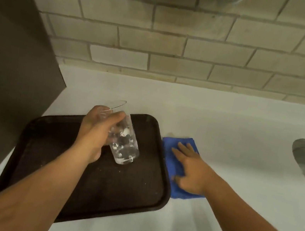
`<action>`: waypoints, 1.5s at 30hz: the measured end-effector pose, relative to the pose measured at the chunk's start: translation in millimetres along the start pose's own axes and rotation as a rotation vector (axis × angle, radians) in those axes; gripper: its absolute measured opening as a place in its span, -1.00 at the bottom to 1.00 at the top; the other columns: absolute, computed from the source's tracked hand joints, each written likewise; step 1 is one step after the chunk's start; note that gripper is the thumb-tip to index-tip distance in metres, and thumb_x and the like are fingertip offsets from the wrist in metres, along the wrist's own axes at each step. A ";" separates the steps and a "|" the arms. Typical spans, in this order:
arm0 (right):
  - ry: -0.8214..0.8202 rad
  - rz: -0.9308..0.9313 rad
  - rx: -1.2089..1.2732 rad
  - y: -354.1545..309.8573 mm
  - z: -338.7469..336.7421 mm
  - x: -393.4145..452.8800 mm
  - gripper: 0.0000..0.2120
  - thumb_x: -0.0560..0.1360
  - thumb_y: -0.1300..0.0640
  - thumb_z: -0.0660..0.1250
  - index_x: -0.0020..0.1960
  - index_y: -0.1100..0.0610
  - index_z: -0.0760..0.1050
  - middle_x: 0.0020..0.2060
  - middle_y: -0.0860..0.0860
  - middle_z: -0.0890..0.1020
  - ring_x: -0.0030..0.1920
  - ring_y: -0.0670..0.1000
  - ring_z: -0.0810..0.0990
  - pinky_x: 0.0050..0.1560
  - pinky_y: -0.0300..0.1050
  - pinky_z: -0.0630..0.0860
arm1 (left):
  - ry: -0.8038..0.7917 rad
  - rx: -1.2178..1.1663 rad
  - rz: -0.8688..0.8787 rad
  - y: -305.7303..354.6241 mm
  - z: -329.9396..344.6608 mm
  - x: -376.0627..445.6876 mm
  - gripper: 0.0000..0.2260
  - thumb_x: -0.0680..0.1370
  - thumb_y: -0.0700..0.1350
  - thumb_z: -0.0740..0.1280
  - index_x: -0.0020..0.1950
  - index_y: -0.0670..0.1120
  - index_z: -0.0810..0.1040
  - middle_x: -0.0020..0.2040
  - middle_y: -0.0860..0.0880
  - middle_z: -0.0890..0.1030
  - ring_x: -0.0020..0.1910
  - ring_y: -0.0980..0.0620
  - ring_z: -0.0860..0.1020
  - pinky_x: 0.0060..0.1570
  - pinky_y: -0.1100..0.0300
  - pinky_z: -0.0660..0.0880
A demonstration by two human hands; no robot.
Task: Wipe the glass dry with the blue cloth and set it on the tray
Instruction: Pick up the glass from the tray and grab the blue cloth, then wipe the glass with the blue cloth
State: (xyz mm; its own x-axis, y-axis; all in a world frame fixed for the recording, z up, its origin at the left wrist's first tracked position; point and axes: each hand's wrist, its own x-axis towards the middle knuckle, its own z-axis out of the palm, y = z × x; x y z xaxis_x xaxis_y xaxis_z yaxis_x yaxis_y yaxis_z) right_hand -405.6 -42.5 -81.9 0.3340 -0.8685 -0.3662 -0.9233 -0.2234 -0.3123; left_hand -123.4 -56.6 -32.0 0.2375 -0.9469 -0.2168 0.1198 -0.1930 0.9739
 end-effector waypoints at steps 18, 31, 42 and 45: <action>0.416 0.030 0.999 23.2 -10.8 25.7 -0.85 0.59 0.04 0.35 -0.04 -0.05 0.71 -0.08 -0.02 0.80 0.08 0.12 0.72 0.15 -0.01 0.56 | 0.018 -0.361 -0.383 32.8 27.1 -33.2 -0.60 0.55 0.23 0.39 -0.13 -0.12 0.60 -0.28 -0.13 0.64 -0.28 -0.14 0.63 -0.04 -0.07 0.57; 0.380 -0.460 0.590 -185.1 -34.6 -4.3 -0.16 0.55 -0.19 0.27 0.65 -0.10 -0.15 0.60 -0.08 0.26 0.52 -0.16 0.35 0.49 -0.12 0.38 | -0.202 -0.434 -0.416 52.4 -21.7 -39.2 -0.48 0.47 0.27 0.45 -0.01 -0.22 0.75 -0.22 -0.19 0.72 -0.26 -0.12 0.71 -0.11 0.06 0.65; 0.309 -0.568 0.692 -193.7 -51.2 1.4 -0.35 0.57 0.05 0.36 0.59 -0.05 0.18 0.30 -0.18 0.59 0.27 -0.19 0.60 0.25 -0.30 0.51 | -0.221 -0.506 -0.316 69.4 -40.3 -41.9 -0.58 0.50 0.20 0.42 -0.18 -0.17 0.78 -0.25 -0.17 0.72 -0.27 -0.10 0.71 -0.09 0.05 0.63; 0.445 -0.466 0.785 -203.1 -58.2 13.0 -0.71 0.59 0.01 0.31 0.31 -0.06 0.47 0.06 -0.12 0.69 0.06 -0.15 0.69 0.03 -0.35 0.57 | -0.183 -0.511 -0.297 66.0 -37.7 -45.5 -0.50 0.51 0.17 0.42 0.21 -0.22 0.73 -0.03 -0.21 0.75 -0.04 -0.14 0.72 0.10 -0.01 0.63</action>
State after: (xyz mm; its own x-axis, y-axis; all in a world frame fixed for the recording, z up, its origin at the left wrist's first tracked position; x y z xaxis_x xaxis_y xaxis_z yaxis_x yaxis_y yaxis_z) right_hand -224.7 -34.1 27.8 0.3802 -0.8907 0.2492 -0.2798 -0.3676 -0.8869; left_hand -90.0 -16.6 39.6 -0.0406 -0.9092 -0.4143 0.6129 -0.3501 0.7084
